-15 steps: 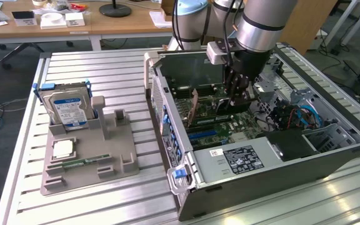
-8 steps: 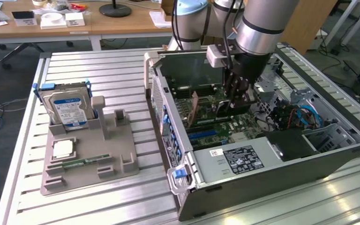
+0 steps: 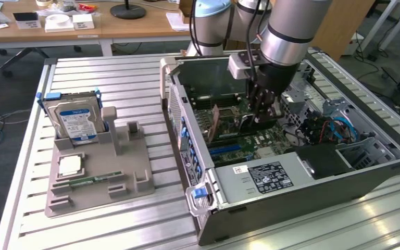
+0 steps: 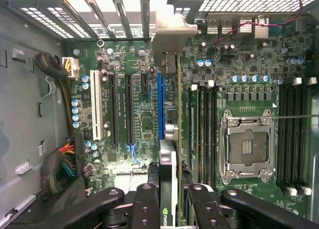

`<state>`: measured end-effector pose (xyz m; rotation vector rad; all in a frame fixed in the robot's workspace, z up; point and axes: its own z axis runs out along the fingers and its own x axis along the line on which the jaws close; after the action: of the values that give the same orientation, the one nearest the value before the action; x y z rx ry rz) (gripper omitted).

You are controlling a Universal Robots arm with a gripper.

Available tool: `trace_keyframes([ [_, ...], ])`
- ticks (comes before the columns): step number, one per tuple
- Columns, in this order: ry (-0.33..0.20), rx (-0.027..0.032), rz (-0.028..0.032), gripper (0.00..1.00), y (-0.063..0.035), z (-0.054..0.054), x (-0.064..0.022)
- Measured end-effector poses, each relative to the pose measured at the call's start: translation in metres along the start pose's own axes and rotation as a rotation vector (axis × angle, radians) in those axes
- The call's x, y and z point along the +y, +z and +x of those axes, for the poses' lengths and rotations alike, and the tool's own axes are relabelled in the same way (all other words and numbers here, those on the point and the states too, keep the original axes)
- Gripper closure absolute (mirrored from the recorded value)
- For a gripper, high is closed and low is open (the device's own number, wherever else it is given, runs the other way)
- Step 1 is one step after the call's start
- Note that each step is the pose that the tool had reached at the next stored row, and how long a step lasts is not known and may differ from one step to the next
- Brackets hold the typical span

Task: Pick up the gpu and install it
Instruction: 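Insert the gpu into the slot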

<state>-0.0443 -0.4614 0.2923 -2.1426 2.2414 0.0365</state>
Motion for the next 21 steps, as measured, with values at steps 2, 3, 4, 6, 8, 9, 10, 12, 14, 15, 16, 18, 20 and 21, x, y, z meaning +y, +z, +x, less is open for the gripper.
trace_keyframes([
  [2,0.0,0.0002,-0.0001,0.73,0.0011,0.0007,0.0002],
  [3,-0.001,0.0001,0.0,0.73,0.0017,0.0011,0.0003],
  [4,-0.001,-0.0001,0.0,0.73,0.0022,0.0015,0.0005],
  [6,-0.001,-0.0001,0.0,0.73,0.0028,0.0022,0.0006],
  [8,-0.002,0.0001,-0.0001,0.73,0.0028,0.0023,0.0007],
  [9,-0.002,0.0001,-0.0001,0.73,0.0028,0.0023,0.0007],
  [10,-0.002,0.0001,-0.0001,0.73,0.0028,0.0023,0.0007],
  [12,-0.001,0.0,-0.0001,0.73,0.0028,0.0025,0.0011],
  [14,-0.001,0.0001,-0.0001,0.73,0.0028,0.0034,0.0017],
  [15,-0.001,0.0001,0.0,0.73,0.0028,0.0038,0.0022],
  [16,-0.001,0.0,-0.0001,0.73,0.0028,0.0043,0.0028],
  [18,-0.001,-0.0001,0.0,0.73,0.003,0.0048,0.004],
  [20,-0.001,-0.0002,0.0,0.73,0.0033,0.0051,0.0052],
  [21,-0.001,-0.0001,0.0,0.73,0.0035,0.0052,0.0061],
])
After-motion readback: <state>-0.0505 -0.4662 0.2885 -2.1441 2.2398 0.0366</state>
